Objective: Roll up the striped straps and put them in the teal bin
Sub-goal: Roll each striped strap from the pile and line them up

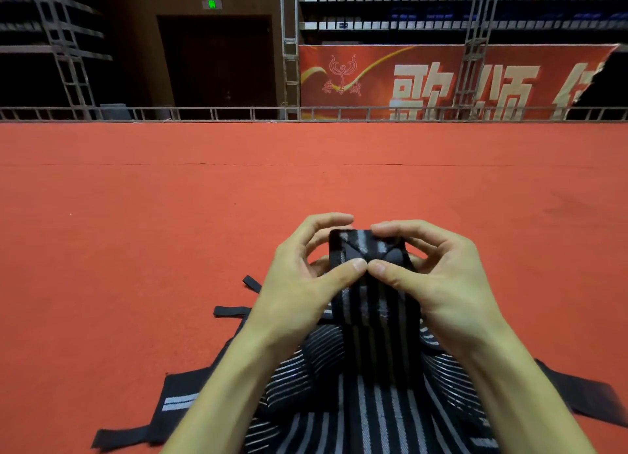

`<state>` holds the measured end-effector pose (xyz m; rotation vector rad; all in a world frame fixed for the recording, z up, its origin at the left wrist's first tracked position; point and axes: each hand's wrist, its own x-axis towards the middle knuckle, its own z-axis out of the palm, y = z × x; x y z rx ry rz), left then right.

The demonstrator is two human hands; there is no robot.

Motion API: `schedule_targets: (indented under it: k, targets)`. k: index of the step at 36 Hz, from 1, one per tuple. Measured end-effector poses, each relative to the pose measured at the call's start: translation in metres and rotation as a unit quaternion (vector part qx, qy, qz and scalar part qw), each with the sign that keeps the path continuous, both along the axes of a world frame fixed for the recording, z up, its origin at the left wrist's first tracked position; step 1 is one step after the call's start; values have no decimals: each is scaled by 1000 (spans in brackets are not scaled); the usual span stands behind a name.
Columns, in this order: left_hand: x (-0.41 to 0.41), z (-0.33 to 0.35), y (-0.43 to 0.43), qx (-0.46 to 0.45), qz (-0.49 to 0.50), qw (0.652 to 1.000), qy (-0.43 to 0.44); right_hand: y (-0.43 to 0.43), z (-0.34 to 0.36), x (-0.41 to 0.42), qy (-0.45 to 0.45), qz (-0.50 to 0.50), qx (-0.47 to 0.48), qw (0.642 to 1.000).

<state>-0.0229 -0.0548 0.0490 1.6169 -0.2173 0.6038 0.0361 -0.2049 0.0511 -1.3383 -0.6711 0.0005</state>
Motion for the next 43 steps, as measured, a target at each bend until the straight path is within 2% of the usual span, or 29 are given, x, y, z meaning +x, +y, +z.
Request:
schedule_targets:
  k: [7,11,14,23,29,33,36,43]
  targets:
    - [2,-1,3,19,19,1000,-4,-2,-3,3,8,40,-11,999]
    - [4,-5,6,14,29,999,-26,-1,-3,2,22,51,-52,997]
    - [4,-6,6,21,32,999,-38,-1,-2,3,24,51,-42,998]
    - [5,-6,7,85,54,993,-55,0,-3,4,-40,27,-46,998]
    - [8,-10,7,109,102,984,-99,2,-4,1,3,40,-43,998]
    - [11,-14,4,139,120,974,-131,4,-5,3,-58,2,-57,997]
    - [11,-14,4,125,96,979,-127,4,-4,4,-70,10,-32,997]
    - [4,-7,8,14,-12,1000,-24,2,-4,6,-121,7,-29,992]
